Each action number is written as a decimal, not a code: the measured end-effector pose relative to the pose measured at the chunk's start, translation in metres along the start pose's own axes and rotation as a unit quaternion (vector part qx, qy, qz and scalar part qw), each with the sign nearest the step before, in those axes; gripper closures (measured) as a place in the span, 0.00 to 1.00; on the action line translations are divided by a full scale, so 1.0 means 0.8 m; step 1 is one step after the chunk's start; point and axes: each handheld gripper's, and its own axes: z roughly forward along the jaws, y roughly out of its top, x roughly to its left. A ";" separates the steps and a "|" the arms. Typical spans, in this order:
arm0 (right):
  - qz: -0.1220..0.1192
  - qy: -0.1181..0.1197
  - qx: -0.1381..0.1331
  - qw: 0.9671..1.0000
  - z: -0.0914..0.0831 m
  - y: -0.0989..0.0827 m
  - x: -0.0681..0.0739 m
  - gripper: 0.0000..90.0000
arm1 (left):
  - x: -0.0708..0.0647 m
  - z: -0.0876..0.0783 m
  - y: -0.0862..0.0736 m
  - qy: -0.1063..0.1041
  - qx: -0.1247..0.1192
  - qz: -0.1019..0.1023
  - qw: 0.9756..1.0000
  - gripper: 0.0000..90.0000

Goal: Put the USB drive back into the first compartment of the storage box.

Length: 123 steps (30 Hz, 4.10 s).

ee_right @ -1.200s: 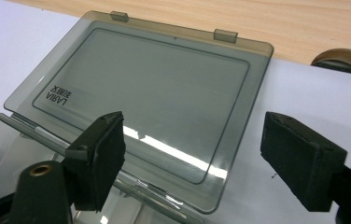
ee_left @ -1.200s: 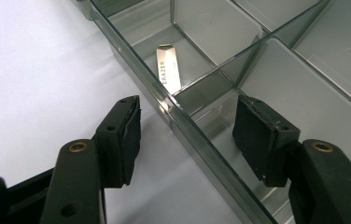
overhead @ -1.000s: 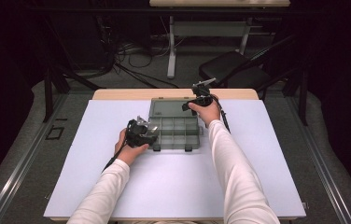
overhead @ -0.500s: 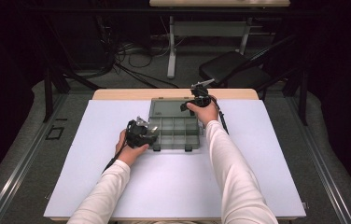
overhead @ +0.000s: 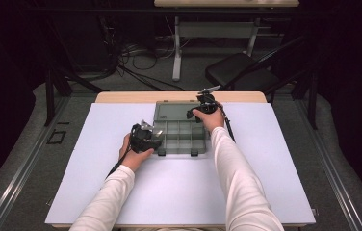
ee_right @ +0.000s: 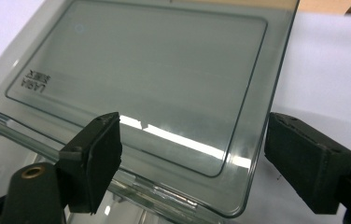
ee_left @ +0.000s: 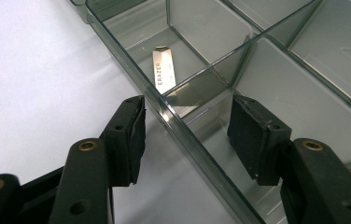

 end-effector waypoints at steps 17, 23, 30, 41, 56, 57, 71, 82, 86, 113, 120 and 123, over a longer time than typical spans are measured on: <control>0.025 0.018 -0.008 0.999 0.006 -0.009 -0.013 0.21 | 0.001 0.000 -0.001 -0.004 -0.001 -0.005 1.000 0.51; 0.019 0.016 -0.013 1.000 0.008 -0.009 -0.012 0.20 | 0.001 0.001 -0.001 -0.003 -0.005 -0.007 1.000 0.51; 0.015 0.010 -0.011 1.000 0.009 -0.008 -0.010 0.19 | 0.001 0.001 -0.001 -0.002 -0.006 -0.006 1.000 0.51; 0.026 0.002 -0.005 1.000 0.010 -0.006 -0.007 0.16 | 0.002 0.002 -0.001 -0.004 -0.007 -0.007 1.000 0.51; 0.036 0.013 0.002 0.999 0.008 -0.005 -0.011 0.18 | 0.002 0.002 -0.002 -0.005 -0.010 -0.008 1.000 0.51; 0.039 0.014 0.003 0.999 0.007 -0.005 -0.012 0.19 | 0.002 0.002 -0.002 -0.004 -0.010 -0.008 1.000 0.51; 0.048 0.032 -0.003 0.998 0.007 -0.004 -0.015 0.26 | 0.002 0.002 -0.002 -0.005 -0.010 -0.008 1.000 0.51; 0.045 0.030 -0.001 0.999 0.007 -0.004 -0.014 0.28 | 0.002 0.002 -0.002 -0.005 -0.010 -0.008 1.000 0.51; 0.041 0.027 -0.002 0.999 0.007 -0.004 -0.014 0.29 | 0.002 0.002 -0.002 -0.005 -0.010 -0.008 1.000 0.51; 0.036 0.026 -0.012 0.999 0.003 -0.004 -0.016 0.34 | 0.002 0.002 -0.002 -0.004 -0.010 -0.008 1.000 0.51; 0.036 0.028 -0.020 0.999 0.000 -0.003 -0.017 0.37 | 0.002 0.002 -0.002 -0.004 -0.010 -0.007 1.000 0.51; 0.033 0.027 -0.020 0.999 -0.001 -0.003 -0.018 0.38 | 0.002 0.002 -0.002 -0.004 -0.010 -0.007 1.000 0.51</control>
